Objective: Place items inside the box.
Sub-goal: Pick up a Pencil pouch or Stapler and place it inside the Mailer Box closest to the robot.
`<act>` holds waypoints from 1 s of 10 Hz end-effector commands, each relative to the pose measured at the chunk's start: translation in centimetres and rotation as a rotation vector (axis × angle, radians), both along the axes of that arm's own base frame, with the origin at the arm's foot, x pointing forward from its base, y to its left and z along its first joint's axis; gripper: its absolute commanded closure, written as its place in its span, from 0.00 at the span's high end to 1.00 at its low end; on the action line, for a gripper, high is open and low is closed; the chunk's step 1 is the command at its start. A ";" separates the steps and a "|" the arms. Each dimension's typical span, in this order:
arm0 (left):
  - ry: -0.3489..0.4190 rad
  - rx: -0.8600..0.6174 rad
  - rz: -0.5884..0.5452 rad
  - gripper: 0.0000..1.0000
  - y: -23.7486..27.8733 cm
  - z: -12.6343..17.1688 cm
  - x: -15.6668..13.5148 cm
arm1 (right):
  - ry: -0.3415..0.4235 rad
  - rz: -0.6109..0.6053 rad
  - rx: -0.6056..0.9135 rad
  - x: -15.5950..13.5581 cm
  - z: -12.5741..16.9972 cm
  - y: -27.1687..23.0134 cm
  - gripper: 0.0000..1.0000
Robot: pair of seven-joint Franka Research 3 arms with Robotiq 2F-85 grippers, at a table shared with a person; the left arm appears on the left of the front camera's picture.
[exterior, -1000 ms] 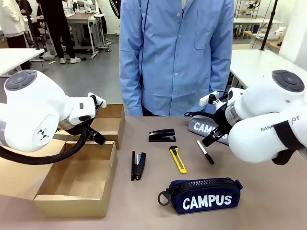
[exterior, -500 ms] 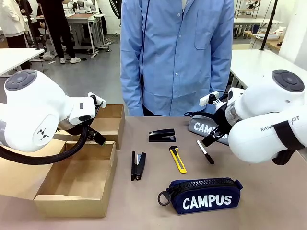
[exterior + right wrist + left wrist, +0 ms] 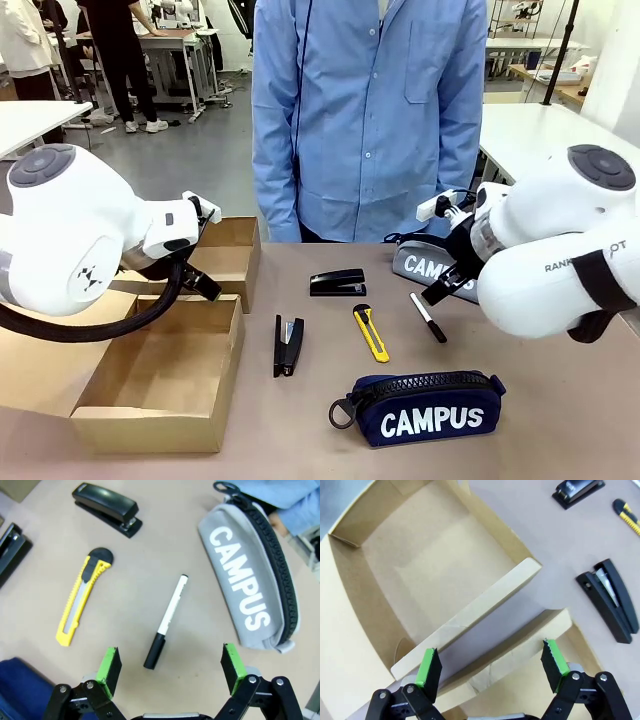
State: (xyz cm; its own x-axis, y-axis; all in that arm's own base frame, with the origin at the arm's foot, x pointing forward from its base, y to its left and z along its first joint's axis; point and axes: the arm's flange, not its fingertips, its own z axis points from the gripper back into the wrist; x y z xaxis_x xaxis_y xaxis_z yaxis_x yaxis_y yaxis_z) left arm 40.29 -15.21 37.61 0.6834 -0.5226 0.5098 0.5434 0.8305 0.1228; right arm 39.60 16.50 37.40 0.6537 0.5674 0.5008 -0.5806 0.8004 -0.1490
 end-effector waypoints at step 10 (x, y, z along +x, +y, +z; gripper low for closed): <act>0.131 -1.282 0.443 1.00 37.1 5.9 -11.3 | 0.168 -0.487 1.377 -18.3 5.7 -38.0 1.00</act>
